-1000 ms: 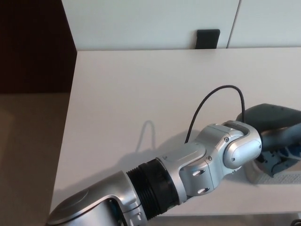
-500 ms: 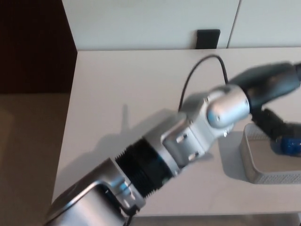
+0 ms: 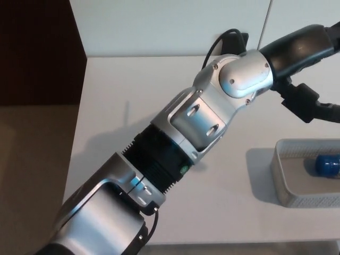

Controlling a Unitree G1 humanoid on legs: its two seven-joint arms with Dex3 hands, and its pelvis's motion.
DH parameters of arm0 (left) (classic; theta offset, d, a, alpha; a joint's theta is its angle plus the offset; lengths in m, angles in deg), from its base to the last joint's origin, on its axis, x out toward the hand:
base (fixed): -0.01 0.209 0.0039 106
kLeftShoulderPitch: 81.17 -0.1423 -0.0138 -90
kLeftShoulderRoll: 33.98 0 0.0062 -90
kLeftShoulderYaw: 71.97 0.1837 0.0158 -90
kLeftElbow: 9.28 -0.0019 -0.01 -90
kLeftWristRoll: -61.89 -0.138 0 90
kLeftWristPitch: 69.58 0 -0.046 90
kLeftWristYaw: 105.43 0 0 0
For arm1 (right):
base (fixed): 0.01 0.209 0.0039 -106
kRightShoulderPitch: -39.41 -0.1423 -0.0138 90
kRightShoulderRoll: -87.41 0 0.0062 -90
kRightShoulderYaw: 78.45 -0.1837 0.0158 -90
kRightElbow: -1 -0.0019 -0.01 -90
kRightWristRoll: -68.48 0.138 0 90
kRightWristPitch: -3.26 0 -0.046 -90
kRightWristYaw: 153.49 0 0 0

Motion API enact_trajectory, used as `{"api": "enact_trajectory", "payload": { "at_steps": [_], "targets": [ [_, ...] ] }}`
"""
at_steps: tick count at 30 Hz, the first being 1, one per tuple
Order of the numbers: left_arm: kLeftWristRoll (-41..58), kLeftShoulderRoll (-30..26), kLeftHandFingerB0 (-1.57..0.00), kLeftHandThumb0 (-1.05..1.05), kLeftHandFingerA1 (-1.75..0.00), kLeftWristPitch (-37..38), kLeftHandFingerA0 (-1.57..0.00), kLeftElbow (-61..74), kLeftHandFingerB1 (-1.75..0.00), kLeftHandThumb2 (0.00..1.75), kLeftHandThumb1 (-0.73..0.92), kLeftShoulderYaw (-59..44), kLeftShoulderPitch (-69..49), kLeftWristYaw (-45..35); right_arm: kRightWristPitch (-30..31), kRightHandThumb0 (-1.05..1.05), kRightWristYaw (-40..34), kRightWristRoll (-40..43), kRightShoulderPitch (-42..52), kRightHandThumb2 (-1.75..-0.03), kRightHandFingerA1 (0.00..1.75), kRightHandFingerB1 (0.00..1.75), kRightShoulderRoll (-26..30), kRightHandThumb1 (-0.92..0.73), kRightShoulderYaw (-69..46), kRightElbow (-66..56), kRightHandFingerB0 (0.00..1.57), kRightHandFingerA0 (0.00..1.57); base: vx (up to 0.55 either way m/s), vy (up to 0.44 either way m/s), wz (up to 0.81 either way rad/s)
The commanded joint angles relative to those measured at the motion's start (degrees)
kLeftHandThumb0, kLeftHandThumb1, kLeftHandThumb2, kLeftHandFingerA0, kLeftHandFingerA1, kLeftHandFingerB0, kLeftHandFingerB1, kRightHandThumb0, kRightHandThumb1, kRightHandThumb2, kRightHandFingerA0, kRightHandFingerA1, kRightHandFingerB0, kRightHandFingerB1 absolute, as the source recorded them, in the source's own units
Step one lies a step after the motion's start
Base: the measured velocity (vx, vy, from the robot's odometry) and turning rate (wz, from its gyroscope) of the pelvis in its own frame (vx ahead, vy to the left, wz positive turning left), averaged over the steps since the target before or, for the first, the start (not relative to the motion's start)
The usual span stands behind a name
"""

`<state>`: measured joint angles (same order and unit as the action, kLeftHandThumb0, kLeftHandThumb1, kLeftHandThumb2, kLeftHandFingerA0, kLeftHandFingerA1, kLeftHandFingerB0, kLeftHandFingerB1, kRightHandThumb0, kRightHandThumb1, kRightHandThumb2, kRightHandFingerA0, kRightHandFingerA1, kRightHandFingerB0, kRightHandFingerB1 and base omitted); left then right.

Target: The robot walks towards a table in front, picks a shampoo with left hand and puts it in a small grey container

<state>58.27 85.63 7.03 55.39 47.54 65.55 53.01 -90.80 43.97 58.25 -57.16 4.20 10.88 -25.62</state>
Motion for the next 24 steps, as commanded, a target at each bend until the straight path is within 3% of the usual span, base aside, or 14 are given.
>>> {"api": "enact_trajectory", "payload": {
  "at_steps": [1, 5, 6, 9, 10, 11, 12, 13, 14, 19, 21, 22, 24],
  "targets": [
    [8.98, 13.75, 0.00, -1.02, 0.00, -3.67, 0.00, 9.04, 0.00, 0.57, 0.52, -0.48, 7.64, -8.50, -0.19, -0.29, -0.18, 1.68, -0.98, -0.63, 0.39, 0.32, 0.59, -0.72, -1.02, 1.98, 0.29, 0.50, 0.00, 0.000, 0.00],
    [9.52, 7.33, 0.00, -1.04, 0.00, -3.99, 0.00, 22.49, 0.00, 0.63, 0.50, 1.36, 2.12, -8.77, -0.98, -0.30, 0.53, 1.80, -0.53, -0.63, 0.39, 0.32, 0.51, -0.72, -0.95, 2.95, 0.29, 0.50, 0.00, 0.000, 0.00],
    [11.65, 4.08, 0.00, -0.85, 0.00, -7.43, 0.00, 30.38, -0.05, 0.91, 0.50, 0.64, -1.32, -8.69, -1.12, -0.31, 0.37, 1.69, -0.34, -0.62, 0.39, 0.32, 0.45, -0.72, -0.85, 3.52, 0.30, 0.50, 0.00, 0.000, 0.00],
    [12.78, -1.16, 0.00, -0.85, 0.00, -11.59, 0.00, 41.09, -0.07, 0.89, 0.49, -0.21, -5.88, -7.97, -1.71, -0.30, 0.09, 1.49, 0.62, -0.62, 0.39, 0.32, 0.48, -0.71, -0.63, 3.74, 0.30, 0.50, 0.00, 0.000, 0.00],
    [13.55, -2.44, 0.00, -0.88, 0.00, -12.58, 0.00, 43.69, 0.00, 0.55, 0.49, -0.75, -7.21, -7.98, -1.93, -0.30, 0.23, 1.62, 0.99, -0.62, 0.39, 0.32, 0.47, -0.72, -0.72, 3.75, 0.30, 0.49, 0.00, 0.000, 0.00],
    [14.34, -3.29, 0.00, -0.88, 0.00, -13.23, 0.00, 45.46, 0.00, 0.55, 0.49, -1.25, -8.23, -8.06, -2.16, -0.30, 0.34, 1.73, 1.21, -0.62, 0.39, 0.32, 0.42, -0.72, -0.80, 3.84, 0.30, 0.49, 0.00, 0.000, 0.00],
    [15.22, -3.90, 0.00, -0.82, 0.00, -13.76, 0.00, 47.09, -0.05, 0.87, 0.50, -1.75, -9.51, -7.94, -2.41, -0.31, 0.48, 1.76, 1.56, -0.62, 0.39, 0.32, 0.47, -0.71, -0.81, 3.90, 0.29, 0.47, 0.00, 0.000, 0.00],
    [17.68, -6.30, 0.00, -0.82, 0.00, -16.42, 0.00, 52.15, -0.01, 0.63, 0.41, -3.79, -12.64, -8.00, -2.90, -0.31, 0.76, 1.77, 2.22, -0.62, 0.39, 0.32, 0.55, -0.71, -0.79, 4.05, 0.29, 0.46, 0.00, 0.000, 0.00],
    [20.16, -9.29, 0.00, -0.73, 0.00, -20.22, 0.00, 58.16, -0.12, 0.72, 0.33, -6.78, -16.12, -7.76, -4.20, -0.36, 1.58, 1.66, 3.35, -0.63, 0.41, 0.32, 0.80, -0.73, -0.49, 3.47, 0.31, 0.48, 0.00, 0.000, 0.00],
    [23.59, -12.25, 0.00, -0.68, -0.02, -23.29, 0.00, 64.11, -0.11, 0.80, 0.40, -9.90, -20.41, -7.81, -4.72, -0.37, 1.35, 0.98, 3.90, -0.62, 0.39, 0.32, 1.02, -0.73, 0.16, 3.48, 0.32, 0.49, 0.00, 0.000, 0.00],
    [34.92, -20.48, 0.00, -0.62, -0.03, -26.01, 0.00, 73.20, -0.12, 0.75, 0.38, -20.86, -30.57, -9.85, -3.80, -0.37, 0.50, 1.42, 4.37, -0.60, 0.39, 0.32, 0.67, -0.67, -0.45, 4.44, 0.31, 0.43, 0.00, 0.000, 0.00],
    [36.35, -21.48, 0.00, -0.62, -0.03, -26.44, 0.00, 74.35, -0.12, 0.75, 0.38, -22.17, -31.75, -10.00, -3.70, -0.37, 0.41, 1.47, 4.42, -0.60, 0.39, 0.32, 0.63, -0.67, -0.52, 4.55, 0.31, 0.43, 0.00, 0.000, 0.00],
    [45.51, -27.19, 0.00, -0.66, 0.00, -23.43, 0.00, 77.92, -0.08, 0.72, 0.39, -29.72, -41.27, -12.07, -2.81, -0.32, 0.07, 0.39, 4.03, -0.62, 0.39, 0.31, 0.97, -0.70, 0.40, 5.07, 0.28, 0.45, 0.00, 0.000, 0.00]
  ]
}}
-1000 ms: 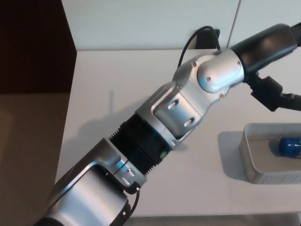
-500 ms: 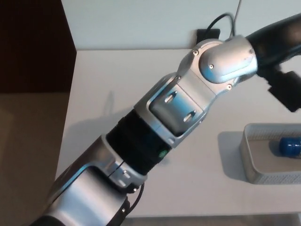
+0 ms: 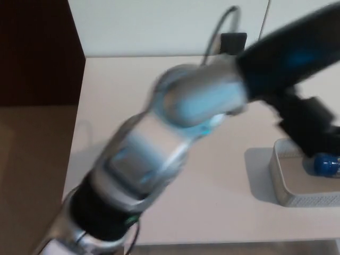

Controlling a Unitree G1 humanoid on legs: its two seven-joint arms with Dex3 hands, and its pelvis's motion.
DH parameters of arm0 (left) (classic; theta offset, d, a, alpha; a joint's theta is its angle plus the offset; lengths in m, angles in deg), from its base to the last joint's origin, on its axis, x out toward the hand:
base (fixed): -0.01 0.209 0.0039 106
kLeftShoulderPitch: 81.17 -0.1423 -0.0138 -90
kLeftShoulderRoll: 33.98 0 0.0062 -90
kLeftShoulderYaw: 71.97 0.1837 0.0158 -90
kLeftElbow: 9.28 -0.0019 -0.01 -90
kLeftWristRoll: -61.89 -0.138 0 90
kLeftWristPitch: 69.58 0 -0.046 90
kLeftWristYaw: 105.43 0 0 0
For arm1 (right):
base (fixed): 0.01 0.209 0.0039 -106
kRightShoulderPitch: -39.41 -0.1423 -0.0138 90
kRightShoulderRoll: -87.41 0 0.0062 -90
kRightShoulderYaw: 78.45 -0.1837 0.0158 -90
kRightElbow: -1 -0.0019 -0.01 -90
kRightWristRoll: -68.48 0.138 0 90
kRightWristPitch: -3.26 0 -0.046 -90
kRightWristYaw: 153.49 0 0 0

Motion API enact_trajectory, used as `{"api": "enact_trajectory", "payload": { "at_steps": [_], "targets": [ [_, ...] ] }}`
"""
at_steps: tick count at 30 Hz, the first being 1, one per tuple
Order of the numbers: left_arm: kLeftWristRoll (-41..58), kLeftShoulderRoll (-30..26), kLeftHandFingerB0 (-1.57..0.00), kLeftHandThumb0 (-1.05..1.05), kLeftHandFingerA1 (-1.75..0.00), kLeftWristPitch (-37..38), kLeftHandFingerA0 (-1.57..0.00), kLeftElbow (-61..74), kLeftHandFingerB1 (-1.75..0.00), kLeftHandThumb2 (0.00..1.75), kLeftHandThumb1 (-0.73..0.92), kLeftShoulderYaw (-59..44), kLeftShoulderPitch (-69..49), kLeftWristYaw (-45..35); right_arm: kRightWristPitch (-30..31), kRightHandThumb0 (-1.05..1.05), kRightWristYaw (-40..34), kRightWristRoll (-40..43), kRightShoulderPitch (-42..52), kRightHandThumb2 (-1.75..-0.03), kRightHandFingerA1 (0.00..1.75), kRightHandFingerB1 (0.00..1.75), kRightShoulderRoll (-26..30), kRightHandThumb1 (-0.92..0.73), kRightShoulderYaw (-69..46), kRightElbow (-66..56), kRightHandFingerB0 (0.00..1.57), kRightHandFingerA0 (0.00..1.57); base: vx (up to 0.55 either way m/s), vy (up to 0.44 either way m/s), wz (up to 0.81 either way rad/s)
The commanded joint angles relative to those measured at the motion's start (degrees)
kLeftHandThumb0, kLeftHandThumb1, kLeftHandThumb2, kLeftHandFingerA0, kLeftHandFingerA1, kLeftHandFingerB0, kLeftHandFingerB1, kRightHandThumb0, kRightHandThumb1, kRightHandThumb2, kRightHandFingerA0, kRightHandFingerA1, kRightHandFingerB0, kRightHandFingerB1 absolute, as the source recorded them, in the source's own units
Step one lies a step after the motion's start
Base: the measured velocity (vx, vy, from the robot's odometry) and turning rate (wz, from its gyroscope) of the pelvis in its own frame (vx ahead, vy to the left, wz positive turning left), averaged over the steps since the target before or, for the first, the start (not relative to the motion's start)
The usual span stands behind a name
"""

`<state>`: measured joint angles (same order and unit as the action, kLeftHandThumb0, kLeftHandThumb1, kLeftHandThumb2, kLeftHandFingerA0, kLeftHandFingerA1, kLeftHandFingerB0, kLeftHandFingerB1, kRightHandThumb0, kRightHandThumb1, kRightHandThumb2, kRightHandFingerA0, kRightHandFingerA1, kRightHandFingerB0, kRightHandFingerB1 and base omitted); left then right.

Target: The robot walks towards a table in front, picks a shampoo with left hand and puts it in a small grey container

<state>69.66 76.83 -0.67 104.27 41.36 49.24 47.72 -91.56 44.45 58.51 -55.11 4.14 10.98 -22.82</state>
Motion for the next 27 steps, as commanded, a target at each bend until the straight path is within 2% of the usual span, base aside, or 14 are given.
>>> {"api": "enact_trajectory", "payload": {
  "at_steps": [1, 3, 6, 9, 10, 11, 13, 14, 16, 19, 23, 24, 26, 27],
  "targets": [
    [37.76, -22.19, 0.00, -0.68, 0.00, -12.42, 0.00, 30.36, -0.09, 0.72, 0.38, -29.08, -32.07, -10.43, -1.84, -0.29, -0.44, 0.48, 2.06, -0.60, 0.39, 0.31, 0.79, -0.67, 0.00, 2.37, 0.28, 0.42, 0.00, 0.000, 0.00],
    [39.15, -23.52, 0.00, -0.68, 0.00, -11.71, 0.00, 30.69, -0.09, 0.72, 0.38, -29.90, -33.29, -10.41, -1.85, -0.29, -0.45, 0.53, 2.05, -0.60, 0.39, 0.31, 0.77, -0.67, -0.02, 2.43, 0.28, 0.42, 0.00, 0.000, 0.00],
    [42.16, -26.40, 0.00, -0.66, 0.00, -5.35, 0.00, 32.56, -0.05, 0.67, 0.32, -39.81, -51.16, -17.52, -2.07, -0.30, -0.76, 0.14, 3.35, -0.62, 0.40, 0.32, 1.16, -0.70, 0.27, 3.19, 0.29, 0.46, 0.00, 0.000, 0.00],
    [43.32, -27.51, 0.00, -0.66, 0.00, -4.51, 0.00, 32.69, -0.05, 0.67, 0.32, -40.47, -52.48, -17.45, -2.12, -0.30, -0.78, 0.16, 3.34, -0.62, 0.40, 0.32, 1.16, -0.70, 0.28, 3.25, 0.29, 0.46, 0.00, 0.000, 0.00],
    [48.20, -25.56, 0.00, -0.46, -0.04, -2.71, 0.00, 29.51, -0.14, 0.64, 0.42, -50.80, -67.13, -24.06, -2.35, -0.31, -1.28, -0.97, 4.02, -0.62, 0.40, 0.32, 1.00, -0.70, 1.39, 3.56, 0.31, 0.48, 0.00, 0.000, 0.00],
    [49.36, -24.13, 0.00, -0.47, -0.07, -1.76, 0.00, 26.97, -0.17, 0.64, 0.42, -55.69, -73.18, -27.94, -2.96, -0.30, -1.64, -1.25, 4.23, -0.61, 0.40, 0.33, 0.89, -0.70, 1.66, 3.54, 0.31, 0.45, 0.00, 0.000, 0.00],
    [50.24, -23.97, 0.00, -0.47, -0.07, -1.01, 0.00, 26.10, -0.17, 0.64, 0.42, -57.58, -76.05, -29.38, -3.23, -0.30, -1.79, -1.34, 4.33, -0.61, 0.40, 0.33, 0.83, -0.70, 1.83, 3.54, 0.31, 0.45, 0.00, 0.000, 0.00],
    [49.07, -22.81, 0.00, -0.60, -0.15, 0.10, 0.00, 23.52, -0.16, 0.73, 0.32, -61.99, -81.77, -33.86, -3.65, -0.31, -2.11, -1.52, 4.74, -0.62, 0.40, 0.33, 1.01, -0.71, 2.00, 3.17, 0.30, 0.44, 0.00, 0.000, 0.00],
    [49.43, -22.99, 0.00, -0.60, -0.15, 0.49, 0.00, 23.25, -0.16, 0.73, 0.32, -62.62, -82.99, -34.40, -3.71, -0.31, -2.15, -1.52, 4.78, -0.62, 0.40, 0.33, 1.03, -0.71, 2.04, 3.14, 0.30, 0.44, 0.00, 0.000, 0.00],
    [46.26, -22.18, 0.00, -0.64, -0.16, 1.36, 0.00, 12.33, -0.12, 0.74, 0.34, -67.94, -89.32, -42.63, -3.17, -0.30, -2.47, -1.32, 4.11, -0.61, 0.40, 0.33, 1.16, -0.70, 1.76, 3.87, 0.31, 0.45, 0.00, 0.000, 0.00],
    [46.15, -22.52, 0.00, -0.65, -0.14, 1.71, 0.00, 9.82, -0.10, 0.73, 0.35, -68.61, -91.18, -44.08, -3.23, -0.29, -2.63, -1.28, 4.07, -0.61, 0.40, 0.33, 1.12, -0.70, 1.75, 3.98, 0.32, 0.45, 0.00, 0.000, 0.00],
    [41.56, -22.53, 0.00, -0.65, -0.17, 4.57, 0.00, 2.82, -0.06, 0.71, 0.32, -68.48, -92.56, -46.55, -3.24, -0.28, -2.30, -0.92, 3.99, -0.60, 0.40, 0.33, 0.85, -0.70, 1.49, 4.09, 0.31, 0.45, 0.00, 0.000, 0.00],
    [36.40, -22.86, -0.02, -0.41, -0.26, 6.44, 0.00, -5.82, -0.23, 0.55, 0.50, -68.00, -93.14, -45.92, -3.38, -0.28, -1.69, -0.91, 4.45, -0.60, 0.40, 0.33, 1.16, -0.69, 1.67, 3.29, 0.31, 0.45, 0.00, 0.000, 0.00],
    [35.47, -23.27, -0.02, -0.41, -0.26, 5.37, 0.00, -9.20, -0.23, 0.55, 0.50, -67.69, -92.47, -44.55, -3.59, -0.28, -1.87, -0.98, 4.50, -0.60, 0.40, 0.33, 1.21, -0.69, 1.72, 3.35, 0.31, 0.45, 0.00, 0.000, 0.00]
  ]
}}
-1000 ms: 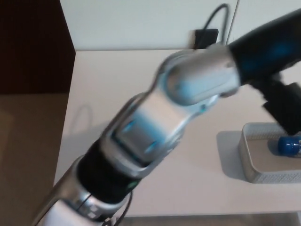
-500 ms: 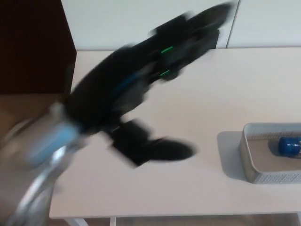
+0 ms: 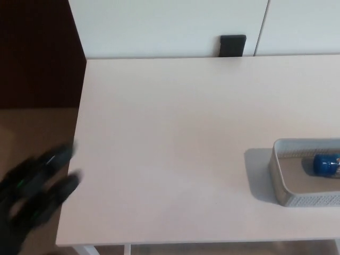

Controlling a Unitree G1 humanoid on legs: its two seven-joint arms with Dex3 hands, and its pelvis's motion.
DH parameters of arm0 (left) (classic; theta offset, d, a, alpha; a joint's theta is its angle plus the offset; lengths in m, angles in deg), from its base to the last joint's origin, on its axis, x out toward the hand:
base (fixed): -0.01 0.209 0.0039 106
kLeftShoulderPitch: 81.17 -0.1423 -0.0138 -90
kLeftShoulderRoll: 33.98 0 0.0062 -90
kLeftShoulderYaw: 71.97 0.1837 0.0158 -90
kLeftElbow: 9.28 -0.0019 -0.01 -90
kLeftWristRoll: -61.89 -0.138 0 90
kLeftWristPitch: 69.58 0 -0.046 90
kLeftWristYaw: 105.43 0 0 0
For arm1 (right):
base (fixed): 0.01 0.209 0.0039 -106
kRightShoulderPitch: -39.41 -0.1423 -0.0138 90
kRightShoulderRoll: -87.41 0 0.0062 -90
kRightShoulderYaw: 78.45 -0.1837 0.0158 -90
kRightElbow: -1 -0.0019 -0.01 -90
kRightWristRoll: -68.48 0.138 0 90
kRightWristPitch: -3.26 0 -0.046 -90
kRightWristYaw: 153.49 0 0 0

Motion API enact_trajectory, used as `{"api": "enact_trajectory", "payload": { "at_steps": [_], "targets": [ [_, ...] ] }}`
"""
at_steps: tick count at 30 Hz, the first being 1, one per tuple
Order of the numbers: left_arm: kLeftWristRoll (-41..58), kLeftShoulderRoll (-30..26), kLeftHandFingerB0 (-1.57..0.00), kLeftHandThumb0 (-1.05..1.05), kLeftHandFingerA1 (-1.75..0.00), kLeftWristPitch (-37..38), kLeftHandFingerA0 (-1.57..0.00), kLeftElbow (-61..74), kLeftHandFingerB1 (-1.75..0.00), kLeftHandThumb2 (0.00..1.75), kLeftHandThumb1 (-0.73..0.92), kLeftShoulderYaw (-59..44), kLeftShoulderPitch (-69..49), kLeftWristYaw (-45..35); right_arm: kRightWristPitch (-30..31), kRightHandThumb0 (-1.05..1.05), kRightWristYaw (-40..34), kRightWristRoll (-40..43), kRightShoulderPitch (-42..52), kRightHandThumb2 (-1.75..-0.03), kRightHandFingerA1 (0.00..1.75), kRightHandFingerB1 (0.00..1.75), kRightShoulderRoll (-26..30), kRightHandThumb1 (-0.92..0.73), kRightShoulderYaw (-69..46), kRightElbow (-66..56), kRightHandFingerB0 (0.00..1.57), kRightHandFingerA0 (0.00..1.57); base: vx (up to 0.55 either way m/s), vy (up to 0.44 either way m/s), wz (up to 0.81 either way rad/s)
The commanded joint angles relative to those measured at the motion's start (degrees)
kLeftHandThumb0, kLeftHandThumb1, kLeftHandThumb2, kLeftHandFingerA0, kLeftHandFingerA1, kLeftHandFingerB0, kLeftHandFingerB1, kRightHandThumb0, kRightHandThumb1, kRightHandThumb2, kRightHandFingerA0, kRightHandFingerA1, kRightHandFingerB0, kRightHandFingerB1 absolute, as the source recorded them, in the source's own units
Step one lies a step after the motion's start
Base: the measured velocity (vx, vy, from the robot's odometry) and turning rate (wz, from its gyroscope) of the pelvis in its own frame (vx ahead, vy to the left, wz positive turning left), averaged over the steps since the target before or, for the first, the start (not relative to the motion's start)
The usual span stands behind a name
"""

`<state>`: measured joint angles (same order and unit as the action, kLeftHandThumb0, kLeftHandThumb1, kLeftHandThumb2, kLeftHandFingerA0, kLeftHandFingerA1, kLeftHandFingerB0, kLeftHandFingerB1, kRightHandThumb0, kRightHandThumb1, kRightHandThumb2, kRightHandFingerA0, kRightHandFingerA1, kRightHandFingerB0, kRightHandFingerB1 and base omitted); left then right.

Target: The robot walks towards a table in front, picks a shampoo with left hand and puts it in a small grey container

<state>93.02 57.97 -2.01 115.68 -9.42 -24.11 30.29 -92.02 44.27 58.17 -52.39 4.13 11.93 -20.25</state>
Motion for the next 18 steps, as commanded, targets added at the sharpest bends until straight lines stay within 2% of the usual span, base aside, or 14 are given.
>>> {"api": "enact_trajectory", "payload": {
  "at_steps": [1, 3, 4, 6, 7, 8, 9, 10, 12, 13, 14, 15, 18],
  "targets": [
    [11.05, -4.45, -0.01, -0.35, -0.26, 7.77, 0.00, -24.62, -0.22, 0.63, 0.54, -16.58, -17.57, -26.55, -2.84, -0.28, -1.63, -0.55, 1.66, -0.60, 0.41, 0.33, 1.24, -0.70, 0.74, 0.76, 0.31, 0.46, 0.00, 0.000, 0.00],
    [11.17, -4.48, -0.03, -0.30, -0.27, 5.94, 0.00, -29.12, -0.23, 0.66, 0.54, -16.97, -16.31, -24.43, -2.66, -0.28, -1.43, -0.20, 1.81, -0.60, 0.40, 0.33, 1.13, -0.70, 0.58, 0.73, 0.30, 0.44, 0.00, 0.000, 0.00],
    [10.11, -4.38, -0.06, -0.37, -0.30, 5.29, -0.01, -31.49, -0.26, 0.59, 0.56, -17.17, -15.50, -21.32, -2.82, -0.28, -1.56, -0.08, 1.74, -0.61, 0.40, 0.33, 1.10, -0.70, 0.48, 1.03, 0.30, 0.44, 0.00, 0.000, 0.00],
    [10.03, -4.53, -0.06, -0.37, -0.30, 5.43, -0.01, -32.28, -0.26, 0.59, 0.56, -17.24, -15.30, -21.42, -2.88, -0.28, -1.59, -0.05, 1.73, -0.61, 0.40, 0.33, 1.10, -0.70, 0.49, 1.11, 0.30, 0.44, 0.00, 0.000, 0.00],
    [14.41, 1.69, -0.05, -0.48, -0.37, -2.84, -0.03, -34.37, -0.32, 0.80, 0.55, -20.80, -11.82, -4.50, -3.03, -0.30, -1.99, -0.26, 2.27, -0.62, 0.41, 0.33, 0.97, -0.71, 0.69, 1.17, 0.31, 0.47, 0.00, 0.000, 0.00],
    [14.38, 4.01, -0.12, -0.46, -0.34, -3.91, -0.09, -34.17, -0.25, 0.60, 0.68, -21.94, -10.52, 2.45, -3.06, -0.30, -1.81, -0.08, 2.34, -0.62, 0.42, 0.33, 0.92, -0.71, 0.58, 1.21, 0.31, 0.48, 0.00, 0.000, 0.00],
    [13.30, 5.70, 0.00, -0.32, -0.51, -3.46, -0.02, -33.86, -0.48, 1.09, 0.59, -22.79, -9.45, 7.25, -3.08, -0.30, -1.58, 0.02, 2.37, -0.62, 0.41, 0.33, 0.91, -0.71, 0.55, 1.24, 0.30, 0.48, 0.00, 0.000, 0.00],
    [12.22, 6.97, 0.00, -0.32, -0.51, -2.83, -0.02, -33.63, -0.48, 1.09, 0.59, -23.43, -8.62, 10.59, -3.11, -0.30, -1.42, 0.05, 2.40, -0.62, 0.41, 0.33, 0.91, -0.71, 0.59, 1.27, 0.30, 0.48, 0.00, 0.000, 0.00],
    [11.79, 7.38, 0.00, -0.32, -0.51, -2.89, -0.02, -33.68, -0.48, 1.09, 0.59, -23.93, -8.16, 11.19, -3.15, -0.30, -1.40, 0.07, 2.40, -0.62, 0.41, 0.33, 0.92, -0.71, 0.62, 1.30, 0.30, 0.48, 0.00, 0.000, 0.00],
    [8.81, 8.32, -0.06, -0.46, -0.58, -0.31, -0.30, -36.89, -0.24, 0.61, 0.73, -24.40, -5.46, 15.69, -3.09, -0.29, -1.32, 0.15, 2.50, -0.62, 0.40, 0.32, 0.94, -0.72, 0.60, 1.28, 0.28, 0.44, 0.00, 0.000, 0.00],
    [5.15, 9.43, -0.06, -0.46, -0.58, 3.02, -0.30, -40.91, -0.24, 0.61, 0.73, -24.84, -2.18, 21.32, -2.99, -0.29, -1.22, 0.23, 2.63, -0.62, 0.40, 0.32, 0.97, -0.72, 0.56, 1.23, 0.28, 0.44, 0.00, 0.000, 0.00],
    [2.20, 8.82, -0.08, -0.44, -0.47, 3.41, -0.16, -43.99, -0.18, 0.68, 0.68, -23.36, -0.68, 22.67, -3.11, -0.28, -1.26, 0.07, 2.82, -0.61, 0.39, 0.32, 1.04, -0.73, 0.74, 0.94, 0.29, 0.44, 0.00, 0.000, 0.00],
    [1.10, 8.43, -0.08, -0.44, -0.47, 3.56, -0.16, -45.42, -0.18, 0.68, 0.68, -22.78, -0.02, 22.90, -3.17, -0.28, -1.29, 0.01, 2.90, -0.61, 0.39, 0.32, 1.07, -0.73, 0.84, 0.81, 0.29, 0.44, 0.00, 0.000, 0.00]
  ]
}}
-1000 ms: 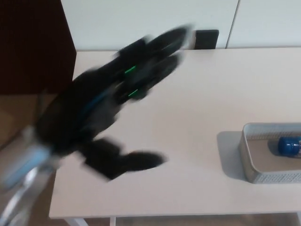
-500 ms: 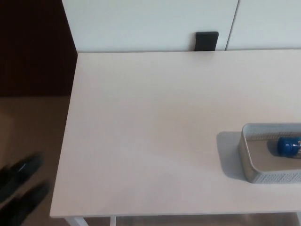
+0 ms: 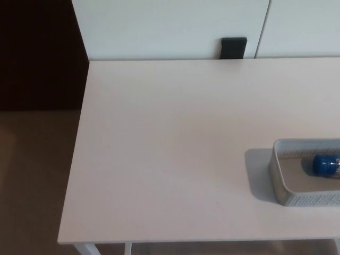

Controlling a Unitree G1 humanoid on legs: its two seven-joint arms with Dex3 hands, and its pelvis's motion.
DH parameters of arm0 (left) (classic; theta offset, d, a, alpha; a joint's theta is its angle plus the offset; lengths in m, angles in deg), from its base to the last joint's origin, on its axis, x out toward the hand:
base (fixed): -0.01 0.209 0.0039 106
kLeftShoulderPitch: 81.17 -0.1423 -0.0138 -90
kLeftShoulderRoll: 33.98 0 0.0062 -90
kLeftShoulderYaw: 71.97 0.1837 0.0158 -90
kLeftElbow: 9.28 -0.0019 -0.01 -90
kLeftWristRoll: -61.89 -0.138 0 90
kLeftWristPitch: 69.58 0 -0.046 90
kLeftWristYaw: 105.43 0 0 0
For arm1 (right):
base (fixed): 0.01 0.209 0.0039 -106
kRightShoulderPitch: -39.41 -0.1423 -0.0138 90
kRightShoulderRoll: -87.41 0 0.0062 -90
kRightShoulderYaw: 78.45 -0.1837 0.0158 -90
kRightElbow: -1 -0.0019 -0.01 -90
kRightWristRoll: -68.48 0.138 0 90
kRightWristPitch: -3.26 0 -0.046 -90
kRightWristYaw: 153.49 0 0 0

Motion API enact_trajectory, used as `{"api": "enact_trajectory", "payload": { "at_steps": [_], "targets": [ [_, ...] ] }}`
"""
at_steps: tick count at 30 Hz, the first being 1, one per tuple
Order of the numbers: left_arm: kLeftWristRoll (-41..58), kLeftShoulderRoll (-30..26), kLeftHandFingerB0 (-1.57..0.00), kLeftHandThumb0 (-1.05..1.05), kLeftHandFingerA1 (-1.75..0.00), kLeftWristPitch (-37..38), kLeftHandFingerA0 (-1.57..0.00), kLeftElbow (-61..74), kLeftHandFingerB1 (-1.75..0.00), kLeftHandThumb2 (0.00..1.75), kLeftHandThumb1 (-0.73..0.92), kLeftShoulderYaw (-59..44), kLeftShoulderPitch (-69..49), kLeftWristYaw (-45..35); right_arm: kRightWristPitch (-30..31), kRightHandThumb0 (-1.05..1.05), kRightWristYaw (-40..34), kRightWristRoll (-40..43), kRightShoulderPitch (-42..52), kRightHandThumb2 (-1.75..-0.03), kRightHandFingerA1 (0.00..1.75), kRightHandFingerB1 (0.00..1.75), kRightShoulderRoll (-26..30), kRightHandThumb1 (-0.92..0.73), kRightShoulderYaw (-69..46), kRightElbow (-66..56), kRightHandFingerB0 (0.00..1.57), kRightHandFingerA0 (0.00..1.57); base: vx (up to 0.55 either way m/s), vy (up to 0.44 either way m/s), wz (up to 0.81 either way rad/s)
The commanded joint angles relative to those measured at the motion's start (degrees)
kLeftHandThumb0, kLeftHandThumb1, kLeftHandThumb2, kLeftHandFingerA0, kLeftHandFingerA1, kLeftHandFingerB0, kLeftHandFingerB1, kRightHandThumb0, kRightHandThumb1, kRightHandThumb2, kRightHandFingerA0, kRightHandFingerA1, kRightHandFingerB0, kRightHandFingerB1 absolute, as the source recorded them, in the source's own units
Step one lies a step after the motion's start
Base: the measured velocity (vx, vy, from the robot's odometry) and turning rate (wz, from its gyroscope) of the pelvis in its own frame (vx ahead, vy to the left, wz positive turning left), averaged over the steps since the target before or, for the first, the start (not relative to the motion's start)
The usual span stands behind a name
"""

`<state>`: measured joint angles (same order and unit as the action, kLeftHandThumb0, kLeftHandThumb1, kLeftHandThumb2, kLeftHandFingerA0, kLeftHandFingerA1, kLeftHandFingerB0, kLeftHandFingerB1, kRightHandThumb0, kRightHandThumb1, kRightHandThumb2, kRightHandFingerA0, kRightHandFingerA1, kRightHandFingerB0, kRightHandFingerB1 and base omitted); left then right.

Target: The robot walks towards a table in front, picks a shampoo with left hand and puts it in a small grey container

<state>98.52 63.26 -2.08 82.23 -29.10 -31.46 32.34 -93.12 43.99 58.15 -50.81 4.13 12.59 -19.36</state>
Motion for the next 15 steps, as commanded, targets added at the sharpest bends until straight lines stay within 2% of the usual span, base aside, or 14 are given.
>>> {"api": "enact_trajectory", "payload": {
  "at_steps": [1, 2, 4, 7, 8, 9, 11, 12, 13, 14, 15],
  "targets": [
    [-13.43, -1.04, -0.06, -0.49, -0.26, 2.83, 0.00, -16.16, -0.25, 0.67, 0.68, 7.06, 7.23, 16.62, -1.99, -0.30, -0.87, 0.27, 1.44, -0.61, 0.40, 0.32, 0.91, -0.72, -0.02, 0.27, 0.29, 0.44, 0.00, 0.000, 0.00],
    [-18.13, -3.37, -0.06, -0.45, -0.31, 2.84, -0.05, -18.61, -0.26, 0.70, 0.67, 12.57, 7.47, 14.54, -1.79, -0.30, -0.80, 0.37, 1.40, -0.63, 0.40, 0.32, 0.81, -0.73, -0.12, 0.53, 0.29, 0.44, 0.00, 0.000, 0.00],
    [-21.68, -5.49, -0.09, -0.43, -0.37, 4.35, -0.10, -20.39, -0.23, 0.74, 0.65, 17.15, 8.52, 14.87, -1.34, -0.29, -0.90, 0.26, 1.08, -0.61, 0.40, 0.32, 0.75, -0.72, -0.05, 0.91, 0.29, 0.44, 0.00, 0.000, 0.00],
    [-21.41, -6.22, -0.09, -0.43, -0.37, 5.15, -0.10, -21.42, -0.23, 0.74, 0.65, 18.27, 8.73, 15.41, -1.34, -0.29, -0.91, 0.25, 1.05, -0.61, 0.40, 0.32, 0.75, -0.72, -0.03, 0.97, 0.29, 0.44, 0.00, 0.000, 0.00],
    [-28.98, -8.33, -0.10, -0.42, -0.31, 9.34, -0.04, -26.53, -0.27, 0.79, 0.66, 24.73, 13.32, 19.32, -1.36, -0.28, -0.71, 0.91, 1.63, -0.61, 0.40, 0.33, 1.48, -0.71, -0.77, 0.74, 0.30, 0.45, 0.00, 0.000, 0.00],
    [-29.63, -8.76, -0.10, -0.42, -0.31, 10.01, -0.04, -27.41, -0.27, 0.79, 0.66, 25.74, 13.91, 19.94, -1.36, -0.28, -0.69, 0.97, 1.70, -0.61, 0.40, 0.33, 1.56, -0.71, -0.86, 0.71, 0.30, 0.45, 0.00, 0.000, 0.00],
    [-29.97, -11.68, -0.09, -0.43, -0.49, 9.59, -0.20, -32.87, -0.28, 0.80, 0.68, 28.92, 18.81, 17.13, -1.82, -0.30, -1.40, 0.32, 2.06, -0.62, 0.41, 0.33, 1.20, -0.71, -0.30, 1.26, 0.31, 0.47, 0.00, 0.000, 0.00],
    [-31.58, -12.90, -0.09, -0.43, -0.49, 11.06, -0.20, -35.22, -0.28, 0.80, 0.68, 31.17, 20.72, 16.67, -1.84, -0.30, -1.85, 0.36, 2.14, -0.62, 0.41, 0.33, 1.04, -0.71, -0.43, 1.70, 0.31, 0.47, 0.00, 0.000, 0.00],
    [-33.24, -13.39, -0.14, -0.46, -0.40, 11.78, -0.15, -37.17, -0.31, 0.80, 0.61, 33.21, 23.03, 18.73, -2.12, -0.30, -2.02, 0.25, 2.41, -0.62, 0.43, 0.33, 1.09, -0.72, -0.38, 1.96, 0.31, 0.50, 0.00, 0.000, 0.00],
    [-33.63, -13.42, -0.06, -0.40, -0.51, 11.83, -0.09, -38.31, -0.47, 1.04, 0.49, 34.21, 24.55, 20.35, -2.31, -0.31, -2.10, -0.01, 2.53, -0.62, 0.42, 0.33, 1.20, -0.72, -0.14, 2.00, 0.31, 0.50, 0.00, 0.000, 0.00],
    [-33.49, -13.25, -0.06, -0.40, -0.51, 11.57, -0.09, -38.78, -0.47, 1.04, 0.49, 34.48, 25.34, 21.19, -2.40, -0.31, -2.16, -0.26, 2.56, -0.62, 0.42, 0.33, 1.29, -0.72, 0.10, 1.95, 0.31, 0.50, 0.00, 0.000, 0.00]
  ]
}}
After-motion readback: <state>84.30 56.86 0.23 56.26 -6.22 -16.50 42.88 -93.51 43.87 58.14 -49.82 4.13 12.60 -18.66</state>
